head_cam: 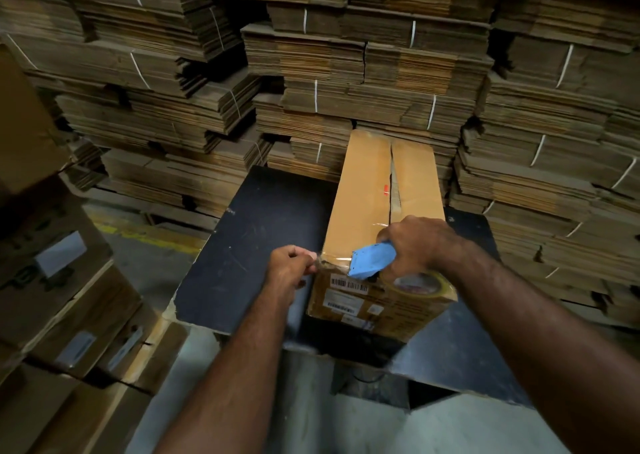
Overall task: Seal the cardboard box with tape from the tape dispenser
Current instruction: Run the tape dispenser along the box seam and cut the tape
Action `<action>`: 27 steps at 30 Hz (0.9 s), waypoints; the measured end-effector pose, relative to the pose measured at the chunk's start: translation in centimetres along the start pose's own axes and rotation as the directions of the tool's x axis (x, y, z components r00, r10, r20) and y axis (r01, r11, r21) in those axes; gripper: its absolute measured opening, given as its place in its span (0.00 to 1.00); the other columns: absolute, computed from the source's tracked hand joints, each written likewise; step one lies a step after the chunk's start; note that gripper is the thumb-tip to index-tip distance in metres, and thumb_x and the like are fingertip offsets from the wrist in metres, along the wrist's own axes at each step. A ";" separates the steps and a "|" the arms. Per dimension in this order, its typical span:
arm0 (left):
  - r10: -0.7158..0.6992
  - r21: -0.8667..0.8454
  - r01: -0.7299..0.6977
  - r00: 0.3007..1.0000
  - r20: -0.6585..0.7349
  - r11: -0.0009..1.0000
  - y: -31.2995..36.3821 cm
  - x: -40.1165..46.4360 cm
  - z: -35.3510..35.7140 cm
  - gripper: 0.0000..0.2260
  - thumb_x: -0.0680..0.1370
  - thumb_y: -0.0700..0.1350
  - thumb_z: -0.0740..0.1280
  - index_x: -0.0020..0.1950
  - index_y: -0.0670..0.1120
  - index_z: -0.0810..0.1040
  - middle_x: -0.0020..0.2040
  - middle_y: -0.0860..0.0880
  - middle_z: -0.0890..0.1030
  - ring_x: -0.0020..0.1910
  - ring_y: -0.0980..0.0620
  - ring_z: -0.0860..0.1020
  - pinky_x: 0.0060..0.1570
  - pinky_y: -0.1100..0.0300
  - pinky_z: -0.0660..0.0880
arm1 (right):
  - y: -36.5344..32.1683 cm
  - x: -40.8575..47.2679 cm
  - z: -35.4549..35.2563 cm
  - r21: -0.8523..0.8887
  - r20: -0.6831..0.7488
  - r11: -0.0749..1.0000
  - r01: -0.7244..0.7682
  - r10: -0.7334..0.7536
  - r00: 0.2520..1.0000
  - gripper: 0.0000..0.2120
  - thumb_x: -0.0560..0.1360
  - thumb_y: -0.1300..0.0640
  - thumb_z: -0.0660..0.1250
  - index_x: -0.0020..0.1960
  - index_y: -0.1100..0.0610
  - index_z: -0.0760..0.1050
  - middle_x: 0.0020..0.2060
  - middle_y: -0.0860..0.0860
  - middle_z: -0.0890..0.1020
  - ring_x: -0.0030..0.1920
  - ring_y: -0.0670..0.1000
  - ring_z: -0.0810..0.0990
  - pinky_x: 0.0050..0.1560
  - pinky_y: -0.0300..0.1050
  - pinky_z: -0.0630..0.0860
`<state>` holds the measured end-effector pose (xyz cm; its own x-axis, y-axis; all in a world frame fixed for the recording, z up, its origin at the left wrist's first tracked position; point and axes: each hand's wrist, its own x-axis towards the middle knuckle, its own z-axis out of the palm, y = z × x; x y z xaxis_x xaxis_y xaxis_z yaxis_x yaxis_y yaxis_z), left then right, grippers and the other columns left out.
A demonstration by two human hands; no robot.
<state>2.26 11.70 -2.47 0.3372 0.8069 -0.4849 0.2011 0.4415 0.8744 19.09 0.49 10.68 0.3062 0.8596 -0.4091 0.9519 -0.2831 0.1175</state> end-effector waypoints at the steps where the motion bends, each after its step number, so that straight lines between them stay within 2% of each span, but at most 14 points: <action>1: -0.019 -0.050 0.020 1.000 0.021 0.999 -0.5 0.1 0.3 0.05 0.76 0.37 0.68 0.41 0.45 0.79 0.36 0.47 0.83 0.35 0.52 0.80 0.38 0.58 0.73 | -0.4 0.2 -0.1 -0.012 0.017 1.000 -0.011 0.011 1.000 0.29 0.62 0.35 0.73 0.60 0.44 0.77 0.48 0.45 0.81 0.50 0.50 0.79 0.50 0.54 0.80; 3: -0.043 -0.117 0.048 0.998 0.050 0.992 -1.1 0.3 0.6 0.06 0.76 0.37 0.68 0.40 0.46 0.79 0.36 0.46 0.82 0.36 0.51 0.78 0.38 0.58 0.73 | -0.7 0.5 -0.4 -0.020 0.054 0.999 -0.030 0.031 0.998 0.29 0.62 0.35 0.72 0.61 0.44 0.76 0.49 0.45 0.81 0.50 0.50 0.78 0.51 0.54 0.79; 9: -0.071 -0.129 0.085 0.992 0.109 0.988 -1.3 1.1 0.1 0.06 0.77 0.40 0.70 0.40 0.46 0.78 0.33 0.47 0.78 0.28 0.54 0.73 0.33 0.60 0.72 | -1.0 0.5 -0.8 -0.029 0.065 0.998 -0.064 0.066 0.996 0.31 0.61 0.35 0.71 0.63 0.43 0.76 0.50 0.45 0.81 0.51 0.50 0.78 0.51 0.53 0.79; 11: -0.047 -0.075 0.054 0.994 0.096 0.996 -1.4 1.2 0.0 0.06 0.77 0.44 0.71 0.41 0.46 0.79 0.35 0.46 0.79 0.29 0.53 0.75 0.34 0.58 0.73 | -1.2 0.4 -0.8 -0.032 0.064 0.996 -0.079 0.081 0.995 0.32 0.62 0.35 0.71 0.64 0.43 0.75 0.51 0.45 0.81 0.52 0.51 0.78 0.52 0.54 0.79; 12: 0.004 0.051 -0.007 0.998 0.068 0.999 -1.4 1.3 -0.1 0.06 0.77 0.47 0.71 0.44 0.45 0.80 0.38 0.46 0.81 0.33 0.50 0.77 0.37 0.55 0.76 | -1.2 0.4 -0.8 -0.032 0.063 0.996 -0.084 0.086 0.994 0.32 0.62 0.34 0.72 0.64 0.43 0.75 0.52 0.46 0.81 0.52 0.51 0.78 0.53 0.55 0.79; 13: 0.083 0.280 -0.088 0.996 0.030 0.956 -1.4 1.4 -0.2 0.12 0.77 0.51 0.71 0.52 0.44 0.80 0.45 0.44 0.82 0.41 0.47 0.80 0.43 0.52 0.78 | -1.2 0.3 -0.8 -0.031 0.063 0.995 -0.090 0.092 0.994 0.32 0.62 0.34 0.72 0.64 0.42 0.75 0.52 0.46 0.81 0.53 0.51 0.78 0.53 0.55 0.78; 14: 0.151 0.530 -0.126 0.989 -0.004 0.839 -1.5 1.3 -0.5 0.20 0.77 0.53 0.70 0.63 0.42 0.76 0.55 0.43 0.81 0.52 0.44 0.80 0.49 0.50 0.77 | -1.3 0.2 -0.8 -0.030 0.064 0.995 -0.096 0.097 0.993 0.32 0.61 0.34 0.72 0.63 0.42 0.75 0.52 0.45 0.81 0.53 0.51 0.78 0.53 0.55 0.79; 15: 0.225 0.670 -0.152 0.974 -0.022 0.727 -1.6 0.9 -0.7 0.28 0.77 0.53 0.69 0.73 0.43 0.67 0.64 0.43 0.77 0.60 0.43 0.77 0.54 0.49 0.76 | -1.4 0.1 -0.8 -0.029 0.062 0.994 -0.101 0.102 0.993 0.32 0.61 0.34 0.71 0.63 0.42 0.76 0.52 0.45 0.81 0.52 0.51 0.79 0.53 0.55 0.79; 17: 0.397 0.667 -0.331 0.916 0.057 0.668 -2.1 -0.5 -1.1 0.34 0.78 0.47 0.68 0.80 0.47 0.55 0.73 0.46 0.68 0.69 0.46 0.70 0.62 0.51 0.73 | -1.5 0.1 -0.7 -0.027 0.061 0.994 -0.110 0.111 0.992 0.32 0.61 0.34 0.71 0.63 0.42 0.76 0.51 0.44 0.81 0.52 0.50 0.79 0.52 0.55 0.79; 19: 0.559 0.583 -0.590 0.787 0.261 0.558 -2.6 -1.3 -0.8 0.34 0.78 0.41 0.67 0.81 0.48 0.54 0.78 0.49 0.63 0.74 0.50 0.65 0.69 0.52 0.69 | -1.6 0.1 -0.7 -0.026 0.068 0.992 -0.122 0.123 0.990 0.32 0.61 0.35 0.72 0.63 0.42 0.76 0.51 0.44 0.81 0.52 0.50 0.79 0.52 0.55 0.79; 20: 0.585 0.557 -0.667 0.730 0.354 0.495 -3.0 -1.4 -0.6 0.35 0.77 0.40 0.67 0.80 0.47 0.55 0.79 0.50 0.61 0.74 0.51 0.64 0.71 0.53 0.67 | -1.6 0.1 -0.9 -0.024 0.071 0.992 -0.127 0.128 0.989 0.32 0.61 0.35 0.72 0.63 0.42 0.75 0.51 0.44 0.81 0.52 0.50 0.79 0.52 0.55 0.79; 22: 0.591 0.549 -0.701 0.699 0.403 0.455 -3.7 -1.5 -0.3 0.33 0.78 0.42 0.68 0.80 0.49 0.58 0.79 0.54 0.59 0.72 0.53 0.68 0.70 0.56 0.69 | -1.7 0.1 -0.9 -0.018 0.078 0.992 -0.127 0.128 0.989 0.32 0.61 0.35 0.73 0.64 0.43 0.75 0.51 0.45 0.81 0.52 0.50 0.78 0.53 0.54 0.79; 25: 0.635 0.572 -0.665 0.713 0.296 0.480 -4.5 -1.3 0.2 0.28 0.79 0.41 0.67 0.78 0.52 0.63 0.77 0.55 0.64 0.61 0.51 0.79 0.58 0.61 0.75 | -1.7 0.2 -0.7 -0.021 0.077 0.991 -0.136 0.137 0.988 0.32 0.62 0.35 0.73 0.64 0.43 0.75 0.52 0.45 0.81 0.52 0.50 0.78 0.54 0.54 0.78; 27: 0.680 0.572 -0.676 0.686 0.259 0.465 -4.9 -1.0 0.4 0.27 0.78 0.39 0.68 0.76 0.51 0.68 0.74 0.53 0.70 0.54 0.49 0.82 0.53 0.59 0.78 | -1.6 0.2 -0.5 -0.025 0.066 0.991 -0.132 0.133 0.989 0.32 0.63 0.35 0.73 0.64 0.43 0.75 0.52 0.45 0.82 0.52 0.50 0.79 0.53 0.54 0.79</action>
<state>1.32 8.56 -6.28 0.6062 0.7522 0.2582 0.3912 -0.5647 0.7266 17.63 1.37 10.86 0.4288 0.7842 -0.4485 0.9032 -0.3834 0.1932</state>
